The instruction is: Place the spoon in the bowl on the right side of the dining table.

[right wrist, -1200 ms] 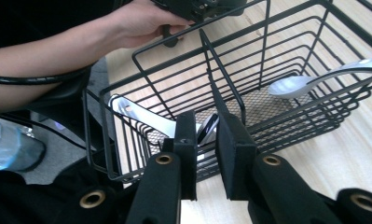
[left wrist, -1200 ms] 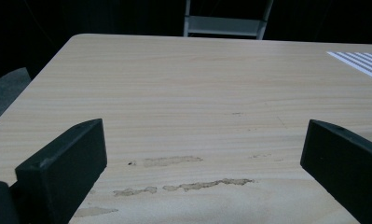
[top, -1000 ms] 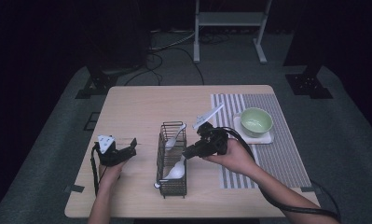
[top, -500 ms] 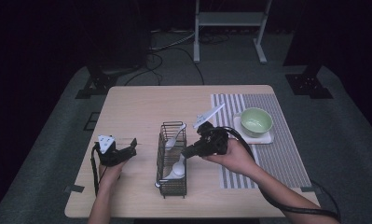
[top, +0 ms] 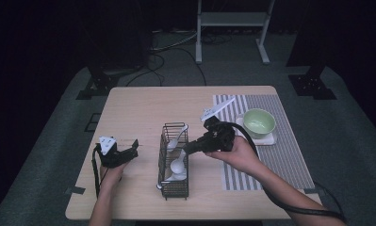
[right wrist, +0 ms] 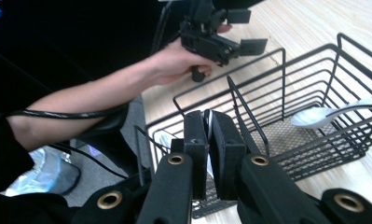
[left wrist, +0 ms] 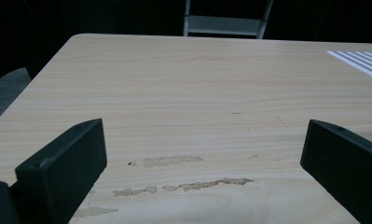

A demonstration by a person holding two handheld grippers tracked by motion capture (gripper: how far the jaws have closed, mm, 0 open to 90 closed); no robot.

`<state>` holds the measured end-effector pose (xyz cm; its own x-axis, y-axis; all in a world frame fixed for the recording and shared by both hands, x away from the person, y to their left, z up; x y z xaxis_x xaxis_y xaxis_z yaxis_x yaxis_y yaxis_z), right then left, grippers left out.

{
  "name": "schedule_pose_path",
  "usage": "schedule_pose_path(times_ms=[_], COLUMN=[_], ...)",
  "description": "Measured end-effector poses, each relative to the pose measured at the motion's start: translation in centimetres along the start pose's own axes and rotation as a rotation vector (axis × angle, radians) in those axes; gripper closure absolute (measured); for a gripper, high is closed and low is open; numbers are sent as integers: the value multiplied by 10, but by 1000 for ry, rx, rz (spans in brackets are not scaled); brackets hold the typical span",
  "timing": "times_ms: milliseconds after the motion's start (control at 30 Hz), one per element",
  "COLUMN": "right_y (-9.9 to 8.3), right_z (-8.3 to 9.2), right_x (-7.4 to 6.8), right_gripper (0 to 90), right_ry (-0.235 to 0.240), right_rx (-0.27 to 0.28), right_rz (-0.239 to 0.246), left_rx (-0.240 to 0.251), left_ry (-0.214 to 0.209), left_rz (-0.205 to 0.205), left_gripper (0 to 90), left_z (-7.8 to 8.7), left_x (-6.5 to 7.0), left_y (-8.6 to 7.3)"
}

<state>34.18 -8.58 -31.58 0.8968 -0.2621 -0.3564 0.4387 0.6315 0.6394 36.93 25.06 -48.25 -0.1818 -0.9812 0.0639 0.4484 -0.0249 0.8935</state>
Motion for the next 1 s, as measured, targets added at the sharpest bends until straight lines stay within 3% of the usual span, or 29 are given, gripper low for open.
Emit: schedule_pose_path(times_ms=[433, 1000], right_y=[3, 0], right_z=[26, 50], right_x=[0, -4], right_gripper=[853, 853], right_ry=[69, 100], right_rx=[92, 157], right_rz=[-38, -48], left_rx=[-2, -2], left_ry=[0, 2], left_rz=[1, 1], left_gripper=[0, 0], left_z=[0, 0], left_x=[0, 0], left_y=[0, 0])
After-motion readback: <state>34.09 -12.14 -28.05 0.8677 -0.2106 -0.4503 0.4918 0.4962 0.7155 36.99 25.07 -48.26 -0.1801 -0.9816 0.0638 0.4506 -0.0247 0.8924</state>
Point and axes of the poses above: each handheld gripper's, and its own axes: z roughly backward along the jaws, y roughly out of its top, x roughly to its right, the point moved 2 cm from there along -z, roughly forward along the jaws, and after that the axes turned 8 degrees about -x, right-handed, at the moved point
